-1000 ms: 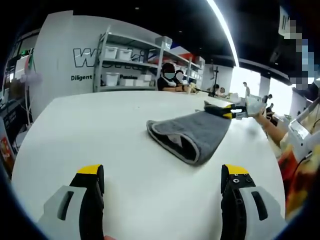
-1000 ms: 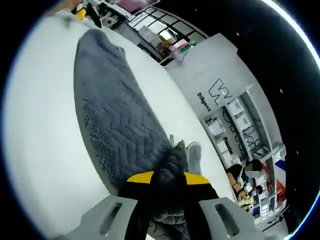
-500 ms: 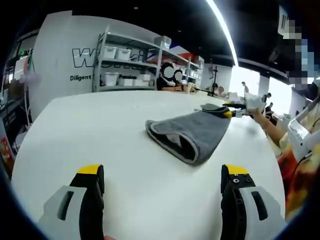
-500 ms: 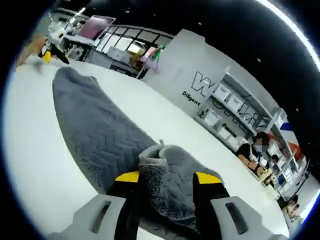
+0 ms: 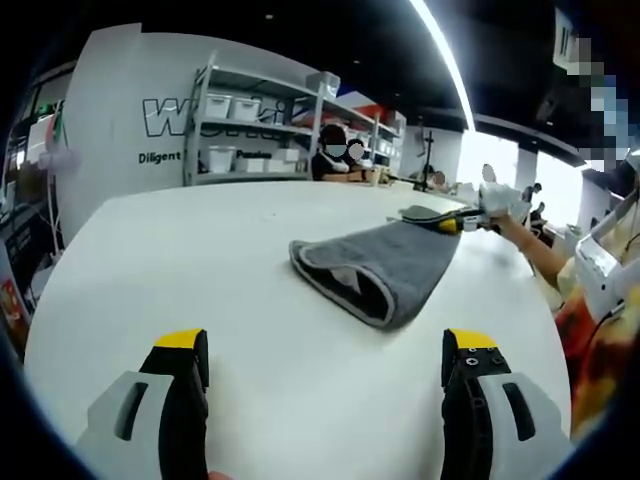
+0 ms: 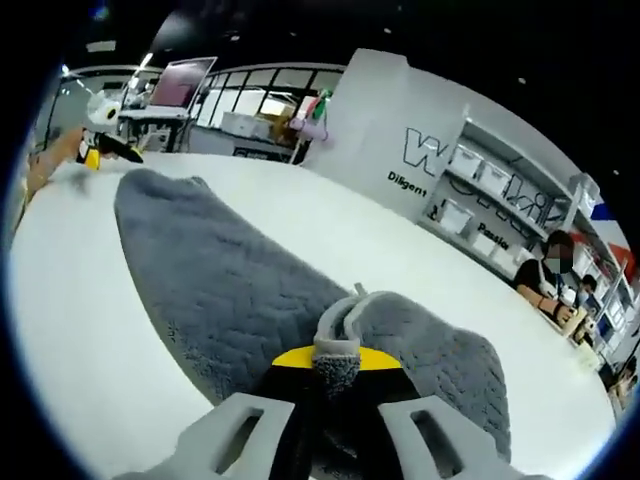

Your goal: Fold the towel on the table until its edges align and the towel forms a compact rectangular stack.

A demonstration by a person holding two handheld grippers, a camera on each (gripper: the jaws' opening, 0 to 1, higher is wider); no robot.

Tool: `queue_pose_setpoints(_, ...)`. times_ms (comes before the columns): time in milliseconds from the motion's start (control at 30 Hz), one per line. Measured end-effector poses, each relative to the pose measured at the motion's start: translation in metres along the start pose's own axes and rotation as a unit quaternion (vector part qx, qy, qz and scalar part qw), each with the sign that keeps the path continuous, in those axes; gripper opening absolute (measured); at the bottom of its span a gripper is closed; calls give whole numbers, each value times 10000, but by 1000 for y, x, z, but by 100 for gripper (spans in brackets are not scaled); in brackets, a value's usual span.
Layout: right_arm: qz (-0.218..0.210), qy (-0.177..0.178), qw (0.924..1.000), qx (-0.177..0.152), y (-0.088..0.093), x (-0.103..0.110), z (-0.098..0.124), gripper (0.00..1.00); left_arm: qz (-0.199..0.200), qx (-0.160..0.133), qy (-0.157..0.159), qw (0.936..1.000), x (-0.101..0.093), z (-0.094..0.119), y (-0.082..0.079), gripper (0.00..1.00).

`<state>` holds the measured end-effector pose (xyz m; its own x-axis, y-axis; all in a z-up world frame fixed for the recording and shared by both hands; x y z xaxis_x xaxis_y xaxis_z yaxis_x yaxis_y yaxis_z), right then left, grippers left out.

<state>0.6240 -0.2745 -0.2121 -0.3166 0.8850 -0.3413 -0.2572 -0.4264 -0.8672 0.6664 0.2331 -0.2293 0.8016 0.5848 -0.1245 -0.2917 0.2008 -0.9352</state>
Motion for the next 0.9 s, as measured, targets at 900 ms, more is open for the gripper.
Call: queue_pose_setpoints(900, -462, -156, 9901, -1319, -96, 3, 14, 2, -141, -1, 221, 9997, -10, -1, -3, 98)
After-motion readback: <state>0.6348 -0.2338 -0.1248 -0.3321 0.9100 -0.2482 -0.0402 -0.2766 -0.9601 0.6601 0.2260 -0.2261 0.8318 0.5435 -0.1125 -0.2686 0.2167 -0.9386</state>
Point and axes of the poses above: the point that each gripper's makers call its tool centre point, and the gripper's own axes: z roughly backward along the fingers, x roughly to its left, y roughly out of its underside, the point moved 6 cm from there along z, roughly backward along the fingers, and after that the axes turned 1 degree about -x, right-handed, at the moved point
